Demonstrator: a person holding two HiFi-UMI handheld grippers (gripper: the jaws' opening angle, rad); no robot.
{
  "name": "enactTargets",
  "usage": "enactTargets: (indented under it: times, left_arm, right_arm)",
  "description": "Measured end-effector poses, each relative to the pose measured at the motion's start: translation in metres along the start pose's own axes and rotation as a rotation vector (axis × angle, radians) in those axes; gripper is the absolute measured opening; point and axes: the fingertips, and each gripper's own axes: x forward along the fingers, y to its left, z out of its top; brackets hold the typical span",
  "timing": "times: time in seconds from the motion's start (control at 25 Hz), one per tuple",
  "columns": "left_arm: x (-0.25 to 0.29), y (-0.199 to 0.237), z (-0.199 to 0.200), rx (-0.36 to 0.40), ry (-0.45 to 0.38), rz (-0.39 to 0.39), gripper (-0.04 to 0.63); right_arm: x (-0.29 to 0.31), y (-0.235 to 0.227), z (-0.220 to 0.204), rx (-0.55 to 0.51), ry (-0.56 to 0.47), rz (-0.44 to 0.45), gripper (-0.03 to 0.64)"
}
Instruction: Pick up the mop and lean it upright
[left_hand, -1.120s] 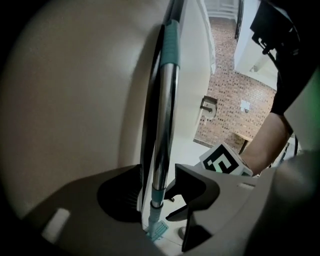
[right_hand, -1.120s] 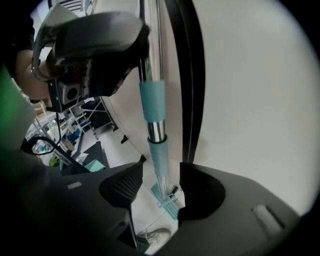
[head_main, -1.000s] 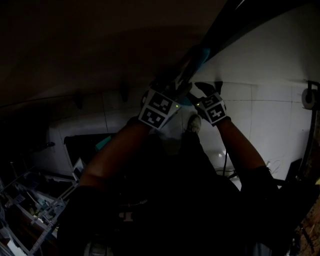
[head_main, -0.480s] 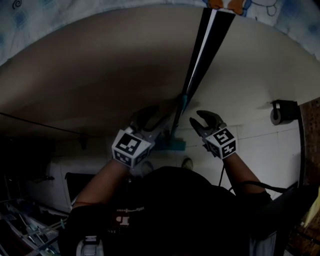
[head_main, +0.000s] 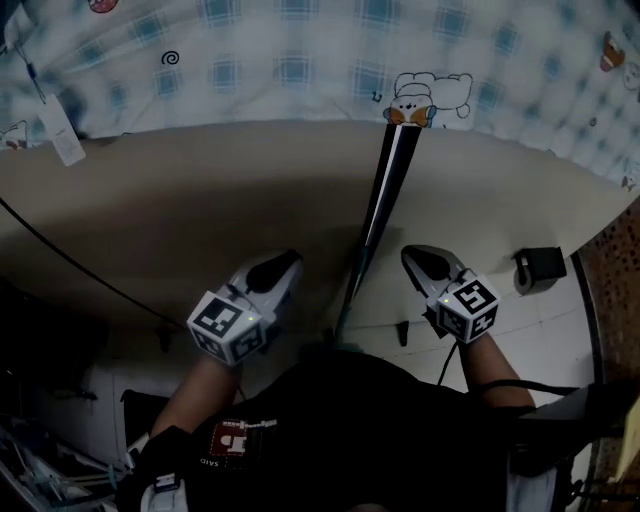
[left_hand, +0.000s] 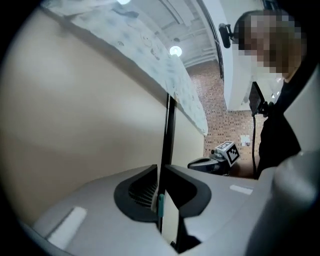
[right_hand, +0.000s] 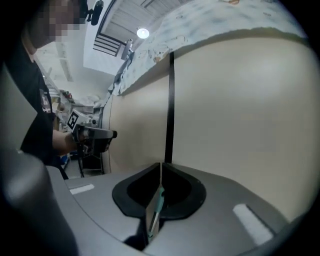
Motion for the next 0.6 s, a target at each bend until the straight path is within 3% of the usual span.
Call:
enactTargets:
  times: [0.16, 0.28, 0.6]
  left_arm:
    - [-0.017, 0.008, 0.034, -0.018, -0.071, 0.017, 0.003]
    - [-0.026, 0.009, 0.045, -0.008, -0.077, 0.030, 0.002]
    - [-0.030, 0.006, 0.052, 0.025, -0.071, 0.027, 0.002]
  right_arm:
    - [-0.013, -0.001, 0.035, 0.046, -0.092, 0.022, 0.014]
    - [-0.020, 0.005, 0.053, 0.049, -0.136, 0.058, 0.012]
    - [-0.018, 0.015, 0.059, 0.022, -0.121, 0.090, 0.012]
